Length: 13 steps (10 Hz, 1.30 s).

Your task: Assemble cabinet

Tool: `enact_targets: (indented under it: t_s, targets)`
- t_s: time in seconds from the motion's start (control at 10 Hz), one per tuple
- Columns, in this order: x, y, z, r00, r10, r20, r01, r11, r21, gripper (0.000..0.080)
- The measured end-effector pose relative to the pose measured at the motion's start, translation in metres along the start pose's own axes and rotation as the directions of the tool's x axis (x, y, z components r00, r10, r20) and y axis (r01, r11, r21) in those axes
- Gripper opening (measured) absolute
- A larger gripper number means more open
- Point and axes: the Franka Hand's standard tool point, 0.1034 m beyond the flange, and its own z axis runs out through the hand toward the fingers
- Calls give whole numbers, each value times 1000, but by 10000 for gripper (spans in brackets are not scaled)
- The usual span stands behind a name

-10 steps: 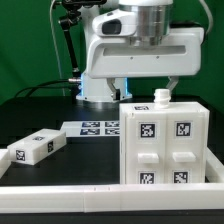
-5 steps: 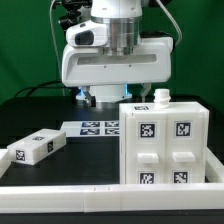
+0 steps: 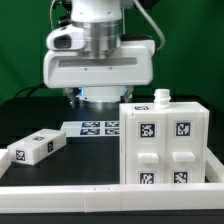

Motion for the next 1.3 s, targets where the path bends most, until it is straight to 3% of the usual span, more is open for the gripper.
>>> enact_targets:
  t_s: [0.2, 0.7, 0.9, 1.2, 1.3]
  targets:
    - [3, 23, 3, 998, -57, -28, 57, 998, 1, 796]
    - [2, 21, 5, 999, -47, -28, 47, 999, 2, 796]
    - [-6, 48, 17, 990, 135, -33, -134, 991, 10, 796]
    - [-1, 76, 25, 978, 202, -52, -202, 979, 7, 796]
    - [-1, 73, 26, 980, 195, -50, -195, 981, 6, 796]
